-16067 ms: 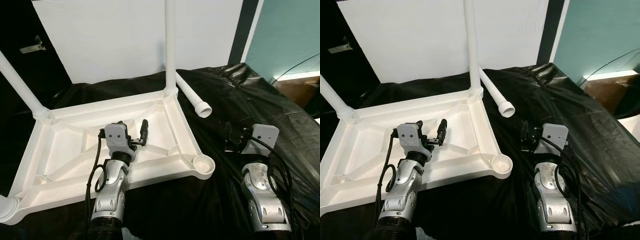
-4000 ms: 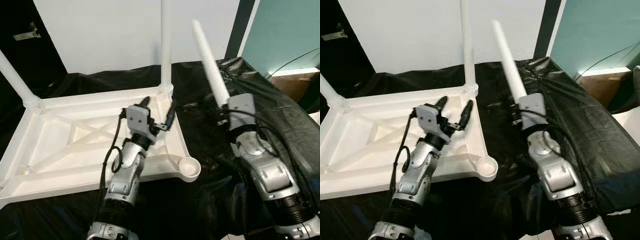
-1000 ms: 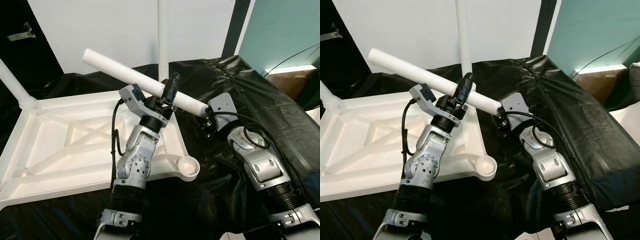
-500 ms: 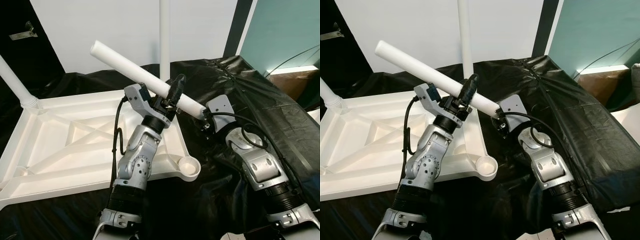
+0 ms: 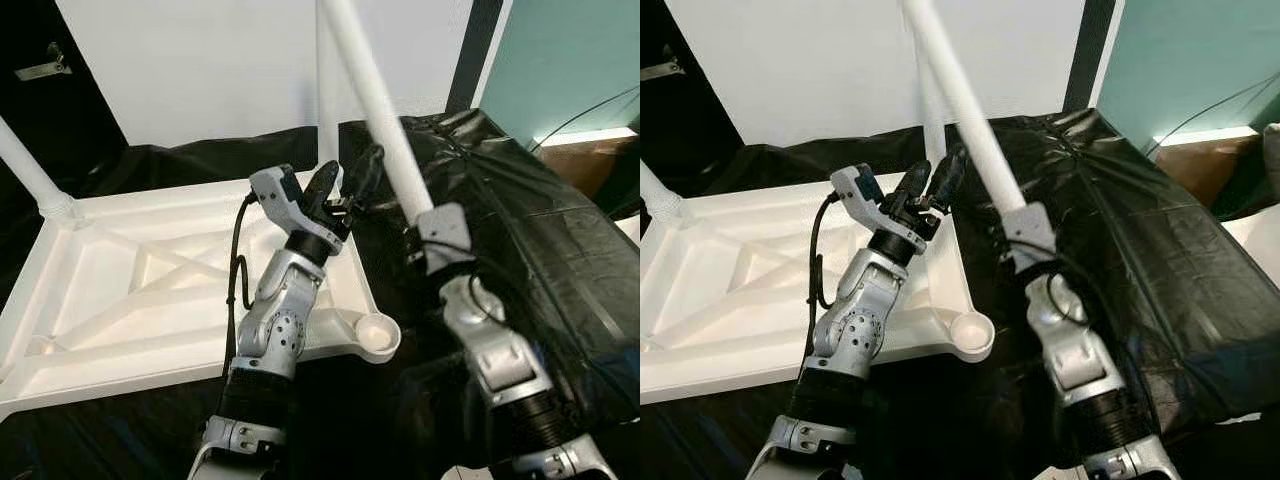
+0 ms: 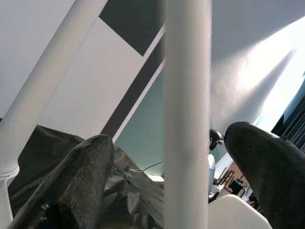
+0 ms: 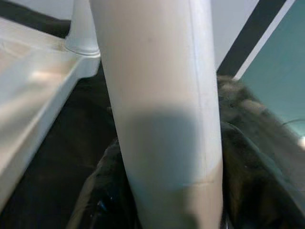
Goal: Building children table
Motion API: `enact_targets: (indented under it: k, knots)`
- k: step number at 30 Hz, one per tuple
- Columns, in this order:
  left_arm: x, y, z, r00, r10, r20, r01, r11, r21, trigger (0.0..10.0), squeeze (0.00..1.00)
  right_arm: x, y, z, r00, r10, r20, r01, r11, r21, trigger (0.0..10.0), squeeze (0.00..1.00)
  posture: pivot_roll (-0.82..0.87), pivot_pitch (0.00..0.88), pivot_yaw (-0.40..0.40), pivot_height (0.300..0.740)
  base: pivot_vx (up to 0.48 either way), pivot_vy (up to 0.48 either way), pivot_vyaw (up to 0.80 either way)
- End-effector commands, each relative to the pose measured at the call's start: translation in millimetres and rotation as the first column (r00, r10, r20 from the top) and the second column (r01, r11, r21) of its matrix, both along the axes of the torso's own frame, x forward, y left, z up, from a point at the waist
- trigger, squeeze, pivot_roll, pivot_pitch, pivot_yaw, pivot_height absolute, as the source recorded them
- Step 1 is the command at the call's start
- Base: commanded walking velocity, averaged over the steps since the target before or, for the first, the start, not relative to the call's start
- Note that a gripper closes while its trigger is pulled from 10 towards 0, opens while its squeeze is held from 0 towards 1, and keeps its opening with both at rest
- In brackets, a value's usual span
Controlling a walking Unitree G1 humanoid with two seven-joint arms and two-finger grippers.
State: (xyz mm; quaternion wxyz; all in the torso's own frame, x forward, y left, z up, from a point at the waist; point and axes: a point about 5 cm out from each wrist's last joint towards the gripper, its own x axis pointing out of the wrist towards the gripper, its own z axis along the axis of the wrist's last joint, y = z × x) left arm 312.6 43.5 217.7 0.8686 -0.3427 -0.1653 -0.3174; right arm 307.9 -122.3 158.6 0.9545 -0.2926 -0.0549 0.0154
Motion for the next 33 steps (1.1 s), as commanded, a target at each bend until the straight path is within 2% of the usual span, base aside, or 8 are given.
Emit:
enact_targets:
  k: [1, 3, 9, 17, 26, 27, 32, 33]
  knots:
    - [-1.2, -3.2, 1, 0.999, -0.031, 0.023, 0.031, 0.999, 0.009, 10.0, 0.00, 0.1, 4.7, 2, 0.998, 0.011, 0.056, -0.005, 0.994, -0.110, 0.0, 0.00, -0.10, 0.027, 0.034, 0.740, 0.000, 0.000, 0.00]
    - [-1.8, -3.9, 1, 0.999, -0.038, 0.022, 0.038, 0.999, 0.006, 10.0, 0.00, 0.4, 7.9, -4, 0.997, 0.021, 0.080, -0.001, 0.970, -0.241, 0.0, 0.00, -0.10, 0.026, 0.034, 0.740, 0.000, 0.000, 0.00]
    - [-2.1, -4.4, 2, 0.999, -0.040, 0.021, 0.040, 0.999, 0.000, 10.0, 0.00, 1.4, 12.5, -10, 0.994, 0.041, 0.098, -0.004, 0.937, -0.348, 0.0, 0.00, -0.09, 0.025, 0.028, 0.740, 0.000, 0.000, 0.00]
    - [-1.1, -3.0, -1, 0.999, -0.032, 0.005, 0.032, 0.999, 0.003, 10.0, 0.00, -6.5, 25.6, -17, 0.969, 0.170, 0.178, -0.036, 0.813, -0.582, 0.0, 0.00, -0.09, 0.027, 0.026, 0.740, 0.000, 0.000, 0.00]
    - [-0.1, -2.2, 0, 0.999, -0.032, -0.005, 0.032, 0.999, -0.017, 10.0, 0.00, -13.2, 26.8, -28, 0.967, 0.187, 0.174, -0.039, 0.782, -0.622, 0.0, 0.00, -0.10, 0.030, 0.030, 0.740, 0.000, 0.000, 0.00]
    - [0.1, -0.9, 0, 1.000, -0.026, -0.003, 0.026, 0.999, -0.032, 0.0, 0.00, -13.4, 25.3, -28, 0.968, 0.179, 0.178, -0.032, 0.786, -0.617, 0.0, 0.00, -0.10, 0.029, 0.032, 0.740, 0.000, 0.000, 0.00]
    - [-0.2, 2.9, 1, 0.999, -0.033, 0.004, 0.034, 0.996, -0.081, 0.0, 0.00, -13.6, 19.9, -29, 0.971, 0.147, 0.191, -0.003, 0.801, -0.598, 0.4, 0.00, -0.10, 0.026, 0.036, 0.740, 0.000, 0.000, 0.00]
    - [-0.3, 3.3, 1, 0.999, -0.036, 0.009, 0.037, 0.995, -0.088, 0.0, 0.00, -13.8, 19.9, -29, 0.970, 0.145, 0.195, 0.000, 0.803, -0.595, 8.6, 0.00, -0.10, 0.025, 0.037, 0.740, 0.000, 0.000, 0.00]
